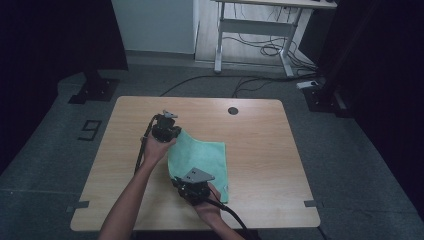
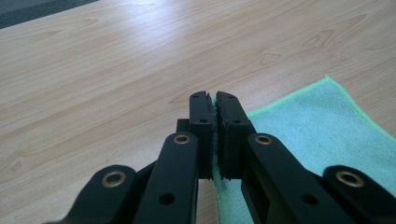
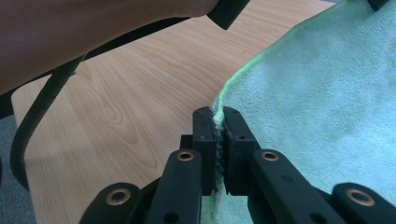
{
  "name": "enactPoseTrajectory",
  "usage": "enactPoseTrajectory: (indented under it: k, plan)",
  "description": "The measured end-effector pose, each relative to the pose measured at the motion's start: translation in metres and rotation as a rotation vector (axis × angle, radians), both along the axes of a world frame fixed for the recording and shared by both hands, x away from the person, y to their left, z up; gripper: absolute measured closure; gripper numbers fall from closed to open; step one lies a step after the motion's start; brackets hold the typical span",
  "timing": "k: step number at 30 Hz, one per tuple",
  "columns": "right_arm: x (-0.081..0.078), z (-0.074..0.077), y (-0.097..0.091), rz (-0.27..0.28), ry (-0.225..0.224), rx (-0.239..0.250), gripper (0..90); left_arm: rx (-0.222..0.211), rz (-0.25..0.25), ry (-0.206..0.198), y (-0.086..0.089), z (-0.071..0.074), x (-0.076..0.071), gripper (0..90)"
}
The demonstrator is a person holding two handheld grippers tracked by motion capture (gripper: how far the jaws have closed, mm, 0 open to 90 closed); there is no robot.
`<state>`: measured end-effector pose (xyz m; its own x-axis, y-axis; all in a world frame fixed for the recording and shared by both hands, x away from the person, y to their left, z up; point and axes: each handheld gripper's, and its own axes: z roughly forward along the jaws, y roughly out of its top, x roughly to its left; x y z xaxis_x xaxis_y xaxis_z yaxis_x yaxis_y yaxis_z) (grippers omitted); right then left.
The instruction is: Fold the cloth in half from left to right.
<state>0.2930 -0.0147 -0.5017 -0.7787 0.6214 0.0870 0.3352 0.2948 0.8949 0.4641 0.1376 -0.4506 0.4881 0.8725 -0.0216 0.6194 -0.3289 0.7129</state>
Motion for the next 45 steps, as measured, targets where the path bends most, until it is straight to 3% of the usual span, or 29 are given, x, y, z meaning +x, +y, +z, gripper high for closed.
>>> enactPoseTrajectory:
  k: [9,14,30,45]
  plan:
    - [-0.001,0.005,0.004,-0.001,-0.012,0.021,85.1,0.031,0.006,-0.023,-0.001,0.01,-0.001,85.7]
    - [-0.003,0.008,0.006,0.002,-0.019,0.024,85.1,0.026,-0.003,-0.023,-0.008,0.013,0.001,85.8]
    - [-0.003,-0.003,-0.035,-0.073,0.012,0.027,85.0,0.02,-0.057,0.024,-0.053,-0.012,0.013,85.5]
    - [-0.008,-0.011,-0.058,-0.116,0.032,0.027,84.9,0.037,-0.069,0.038,-0.073,-0.018,0.018,85.3]
